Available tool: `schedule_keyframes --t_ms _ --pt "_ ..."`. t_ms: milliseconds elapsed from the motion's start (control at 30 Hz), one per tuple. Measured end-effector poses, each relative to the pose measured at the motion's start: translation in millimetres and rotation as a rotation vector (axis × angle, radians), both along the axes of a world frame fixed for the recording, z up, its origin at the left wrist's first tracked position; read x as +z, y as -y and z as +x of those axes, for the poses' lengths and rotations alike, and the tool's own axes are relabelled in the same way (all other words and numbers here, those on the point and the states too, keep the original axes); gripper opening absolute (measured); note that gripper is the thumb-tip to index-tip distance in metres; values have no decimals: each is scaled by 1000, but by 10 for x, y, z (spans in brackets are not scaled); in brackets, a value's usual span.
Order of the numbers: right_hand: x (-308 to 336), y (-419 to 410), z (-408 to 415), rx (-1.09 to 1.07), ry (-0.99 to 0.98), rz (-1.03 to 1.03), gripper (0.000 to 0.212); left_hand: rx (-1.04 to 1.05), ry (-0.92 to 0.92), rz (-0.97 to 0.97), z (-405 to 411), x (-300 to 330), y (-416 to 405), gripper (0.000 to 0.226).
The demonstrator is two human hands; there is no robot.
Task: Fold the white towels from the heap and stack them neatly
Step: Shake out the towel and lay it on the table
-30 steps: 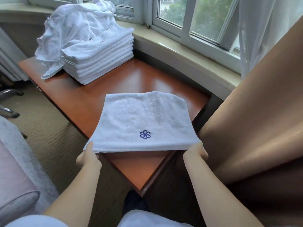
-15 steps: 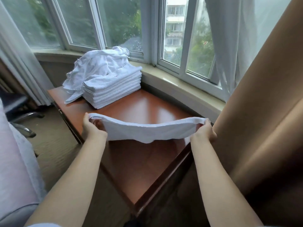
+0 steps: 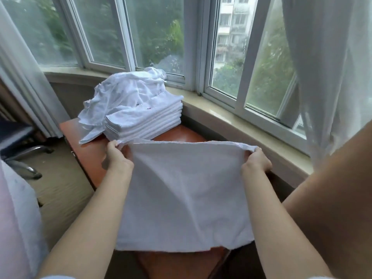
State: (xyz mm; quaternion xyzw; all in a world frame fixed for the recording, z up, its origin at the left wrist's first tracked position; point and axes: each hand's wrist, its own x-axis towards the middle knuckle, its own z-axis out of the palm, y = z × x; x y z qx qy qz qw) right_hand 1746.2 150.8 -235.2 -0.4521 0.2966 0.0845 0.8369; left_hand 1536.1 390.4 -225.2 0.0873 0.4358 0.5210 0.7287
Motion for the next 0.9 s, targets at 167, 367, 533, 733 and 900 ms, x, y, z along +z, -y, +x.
schedule_keyframes --t_ms 167,367,533,733,900 --pt "-654 -691 336 53 -158 -206 24 -85 -201 -137 303 -745 -619 10" --pt "-1244 -1213 599 -26 -296 -267 28 -59 -312 -221 697 -1281 -1036 12" --pt "-1401 -1527 977 -24 -135 -176 16 -115 -266 -167 995 -1635 -1516 8" --pt "-1733 -1727 1016 198 -193 -13 29 -473 -633 65 1196 -2036 -1363 59" --pt "-1806 -1603 717 349 -174 -168 34 -631 -878 317 1094 -2119 -952 55"
